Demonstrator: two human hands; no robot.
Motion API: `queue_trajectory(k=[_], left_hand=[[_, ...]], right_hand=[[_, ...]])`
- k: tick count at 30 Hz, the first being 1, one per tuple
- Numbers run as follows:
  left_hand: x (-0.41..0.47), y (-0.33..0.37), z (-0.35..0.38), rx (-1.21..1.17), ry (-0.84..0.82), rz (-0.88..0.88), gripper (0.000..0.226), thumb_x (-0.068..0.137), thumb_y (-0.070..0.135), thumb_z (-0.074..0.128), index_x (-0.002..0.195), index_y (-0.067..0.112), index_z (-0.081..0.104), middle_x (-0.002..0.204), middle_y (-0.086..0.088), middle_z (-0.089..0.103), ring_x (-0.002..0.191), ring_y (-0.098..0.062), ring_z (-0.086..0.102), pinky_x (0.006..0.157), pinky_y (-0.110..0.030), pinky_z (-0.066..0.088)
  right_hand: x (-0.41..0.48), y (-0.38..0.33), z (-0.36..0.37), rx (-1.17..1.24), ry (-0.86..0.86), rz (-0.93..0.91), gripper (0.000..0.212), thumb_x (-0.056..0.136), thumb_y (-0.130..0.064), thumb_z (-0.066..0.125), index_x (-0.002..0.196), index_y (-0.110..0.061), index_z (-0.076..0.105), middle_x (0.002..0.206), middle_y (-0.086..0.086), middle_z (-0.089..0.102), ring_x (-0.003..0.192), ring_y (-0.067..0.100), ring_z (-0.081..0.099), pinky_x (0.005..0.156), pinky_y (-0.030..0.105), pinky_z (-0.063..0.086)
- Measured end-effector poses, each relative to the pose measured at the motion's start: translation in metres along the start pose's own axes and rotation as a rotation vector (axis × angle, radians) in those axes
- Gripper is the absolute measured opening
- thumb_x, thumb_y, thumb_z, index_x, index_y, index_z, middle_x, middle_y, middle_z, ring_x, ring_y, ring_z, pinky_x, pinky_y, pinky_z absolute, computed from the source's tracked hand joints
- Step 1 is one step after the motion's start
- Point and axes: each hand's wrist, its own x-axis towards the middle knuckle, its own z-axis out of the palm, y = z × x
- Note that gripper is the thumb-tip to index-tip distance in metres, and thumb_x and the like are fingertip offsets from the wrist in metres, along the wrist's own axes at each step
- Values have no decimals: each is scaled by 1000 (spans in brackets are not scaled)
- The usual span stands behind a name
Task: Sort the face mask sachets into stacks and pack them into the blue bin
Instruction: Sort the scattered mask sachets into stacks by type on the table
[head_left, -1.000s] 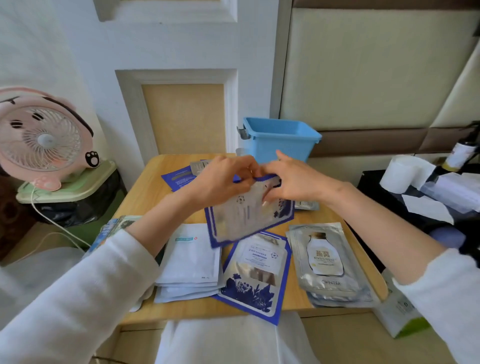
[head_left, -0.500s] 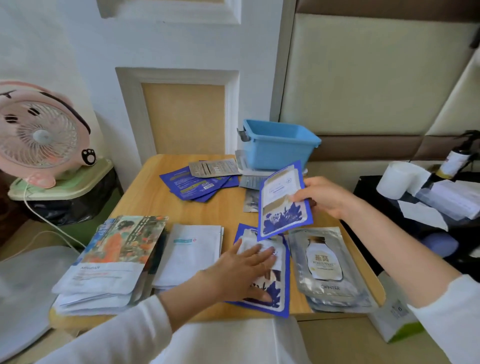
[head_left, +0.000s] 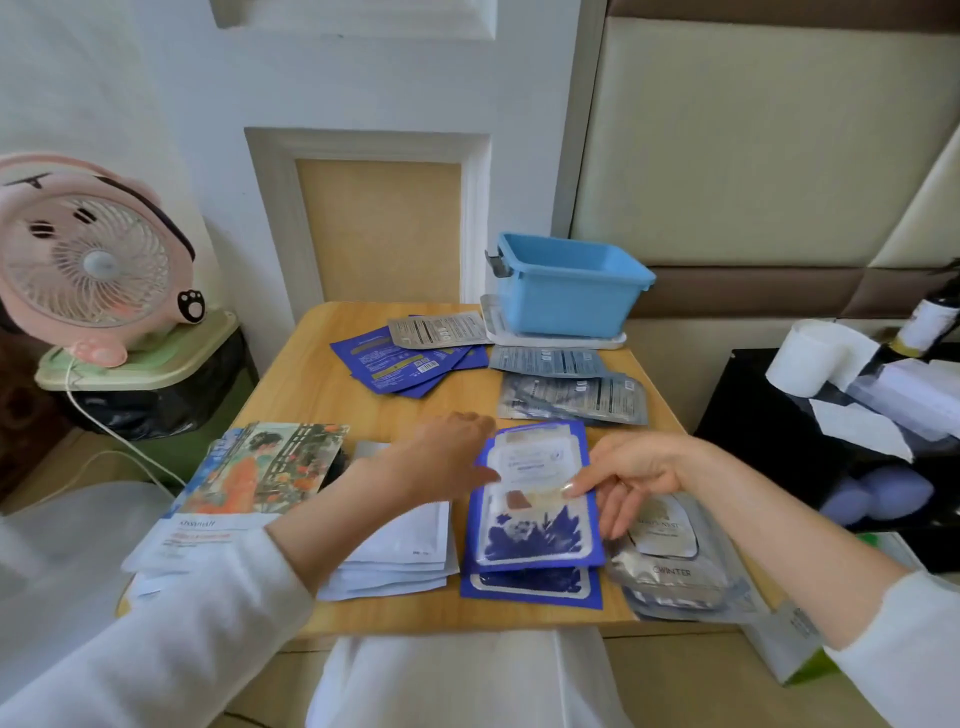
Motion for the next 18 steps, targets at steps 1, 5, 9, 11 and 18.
queue_trajectory(k=[1,5,9,11,18], left_hand=[[2,0,5,-60,-79,66,64,90,43,55,144,19,31,153,-3,28,141,-20,26,114,-36,23],[17,-1,32,-1,-250,227,91,84,56,56,151,24,4,159,-1,-8,146,-17,-11,117,-43,-10],[24,-3,44,121,-361,215,88,83,60,54,151,26,8,159,-3,4,147,-20,4,119,-45,-2],[32,-7,30,22,-337,174,79,85,58,54,149,25,20,154,-2,28,141,-23,28,117,-44,19],[104,-96,-4,-79,-50,-425,99,79,60,60,146,1,17,152,-17,24,138,-34,28,109,-44,33]], right_hand=[[-1,-3,3,-102,-20,36,30,89,-15,63,108,8,60,77,19,72,58,21,71,50,26,57],[-2,-19,-3,-503,147,117,38,90,-36,61,79,1,66,60,12,68,41,14,62,37,19,47],[7,-39,-13,-500,486,-116,32,93,-32,57,83,-2,64,62,10,66,41,12,59,41,19,47],[17,-48,-12,-439,556,-243,27,94,-28,56,88,-2,63,70,12,70,51,16,65,47,22,52],[61,-67,12,-575,640,-461,15,88,-26,63,94,-13,67,93,-2,67,76,10,61,71,26,50]])
